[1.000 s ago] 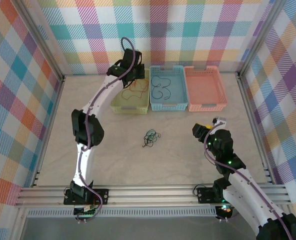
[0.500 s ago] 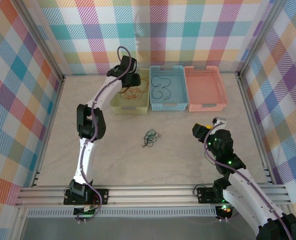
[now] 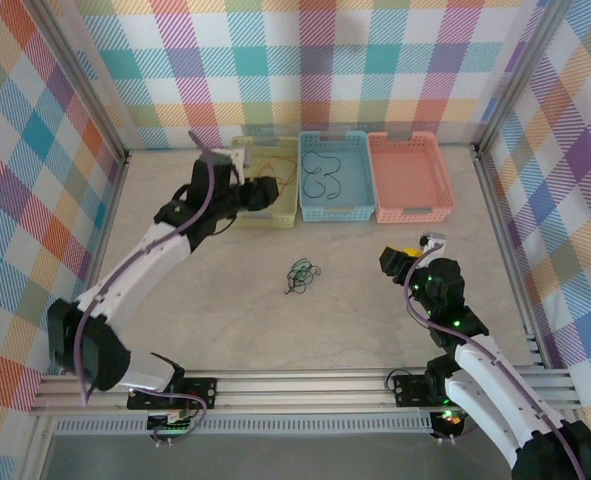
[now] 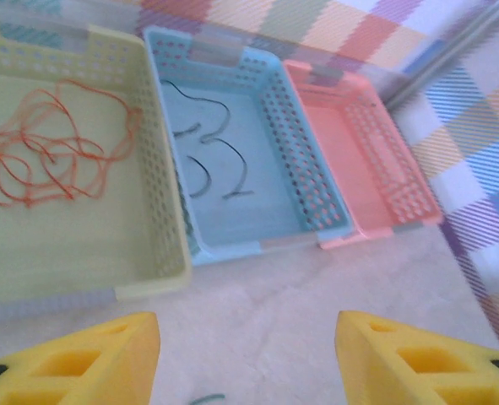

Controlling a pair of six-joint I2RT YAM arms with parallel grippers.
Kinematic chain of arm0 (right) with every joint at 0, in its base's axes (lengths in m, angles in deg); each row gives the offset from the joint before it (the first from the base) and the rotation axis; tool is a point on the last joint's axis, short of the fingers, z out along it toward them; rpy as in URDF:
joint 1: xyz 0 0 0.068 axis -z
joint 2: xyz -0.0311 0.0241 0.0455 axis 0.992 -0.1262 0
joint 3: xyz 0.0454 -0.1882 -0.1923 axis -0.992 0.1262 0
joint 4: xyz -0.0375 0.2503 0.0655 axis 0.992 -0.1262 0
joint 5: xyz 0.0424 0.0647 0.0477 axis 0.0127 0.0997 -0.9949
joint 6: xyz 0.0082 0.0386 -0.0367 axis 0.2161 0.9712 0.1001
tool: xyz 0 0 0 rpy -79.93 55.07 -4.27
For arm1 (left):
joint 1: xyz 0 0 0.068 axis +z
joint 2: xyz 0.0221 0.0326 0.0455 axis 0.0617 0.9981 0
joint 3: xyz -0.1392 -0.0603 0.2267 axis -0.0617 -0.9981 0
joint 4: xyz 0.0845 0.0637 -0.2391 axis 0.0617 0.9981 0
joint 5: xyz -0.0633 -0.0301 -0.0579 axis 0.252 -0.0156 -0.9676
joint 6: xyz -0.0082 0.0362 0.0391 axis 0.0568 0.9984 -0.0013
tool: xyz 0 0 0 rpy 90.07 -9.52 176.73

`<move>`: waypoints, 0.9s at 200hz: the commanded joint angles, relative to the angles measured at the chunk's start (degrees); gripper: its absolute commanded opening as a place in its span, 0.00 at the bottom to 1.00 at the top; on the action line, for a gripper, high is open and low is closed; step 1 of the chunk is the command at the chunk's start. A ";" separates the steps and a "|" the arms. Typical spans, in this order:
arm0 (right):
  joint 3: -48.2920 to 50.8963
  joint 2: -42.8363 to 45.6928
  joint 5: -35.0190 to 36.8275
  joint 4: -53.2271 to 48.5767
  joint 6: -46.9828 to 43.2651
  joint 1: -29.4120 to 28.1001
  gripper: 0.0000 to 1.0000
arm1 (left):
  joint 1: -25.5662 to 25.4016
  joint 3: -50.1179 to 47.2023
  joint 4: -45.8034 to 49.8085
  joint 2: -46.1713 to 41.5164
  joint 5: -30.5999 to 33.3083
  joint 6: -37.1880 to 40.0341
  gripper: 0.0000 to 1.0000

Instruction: Untangle the cables

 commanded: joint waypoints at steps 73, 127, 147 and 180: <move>-12.22 -27.24 -17.20 8.64 -8.16 -7.80 0.56 | -2.38 -22.93 -17.80 -3.17 -11.19 -6.77 0.57; -21.19 -43.88 -22.06 6.71 -12.97 -12.76 0.53 | -3.71 -26.44 -22.52 -3.23 -10.91 -7.49 0.57; -23.98 -48.11 -21.35 4.06 -15.22 -14.57 0.52 | -3.77 -26.71 -23.69 -2.77 -11.88 -8.05 0.57; -26.45 -51.67 -17.98 0.53 -16.67 -15.23 0.52 | -3.77 -27.63 -23.96 -2.86 -11.10 -7.88 0.57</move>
